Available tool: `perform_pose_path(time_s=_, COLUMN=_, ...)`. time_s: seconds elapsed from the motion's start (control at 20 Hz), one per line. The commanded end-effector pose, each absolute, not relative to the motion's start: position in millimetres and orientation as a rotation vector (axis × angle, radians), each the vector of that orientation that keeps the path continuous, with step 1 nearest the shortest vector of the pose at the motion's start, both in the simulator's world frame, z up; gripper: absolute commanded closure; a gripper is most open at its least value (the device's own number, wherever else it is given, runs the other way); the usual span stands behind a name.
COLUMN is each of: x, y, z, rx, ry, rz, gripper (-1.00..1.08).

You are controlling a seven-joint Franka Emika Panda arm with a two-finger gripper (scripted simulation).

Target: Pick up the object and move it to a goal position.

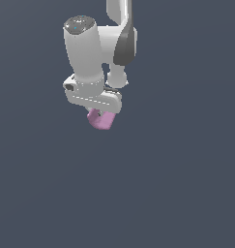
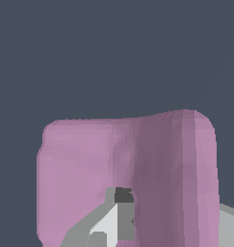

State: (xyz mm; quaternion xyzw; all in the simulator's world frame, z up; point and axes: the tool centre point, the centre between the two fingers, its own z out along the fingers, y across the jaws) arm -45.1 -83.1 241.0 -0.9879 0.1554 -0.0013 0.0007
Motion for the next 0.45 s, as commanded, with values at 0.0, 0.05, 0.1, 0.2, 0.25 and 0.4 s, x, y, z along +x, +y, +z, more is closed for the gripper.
perform_pose_path(time_s=0.0, x=-49, y=-90, z=255, rx=-3.102, ry=0.487, rz=-0.002, gripper=1.08)
perform_pose_path(time_s=0.05, x=-50, y=-92, z=259, rx=-3.103, ry=0.486, rz=-0.001, gripper=1.08)
perform_pose_path(time_s=0.1, x=-51, y=-94, z=263, rx=-3.103, ry=0.486, rz=-0.001, gripper=1.08)
perform_pose_path(time_s=0.2, x=-51, y=-97, z=268, rx=-3.103, ry=0.486, rz=0.000, gripper=1.08)
perform_pose_path(time_s=0.25, x=-52, y=-98, z=270, rx=-3.103, ry=0.486, rz=0.000, gripper=1.08)
perform_pose_path(time_s=0.4, x=-52, y=-99, z=272, rx=-3.103, ry=0.486, rz=0.000, gripper=1.08)
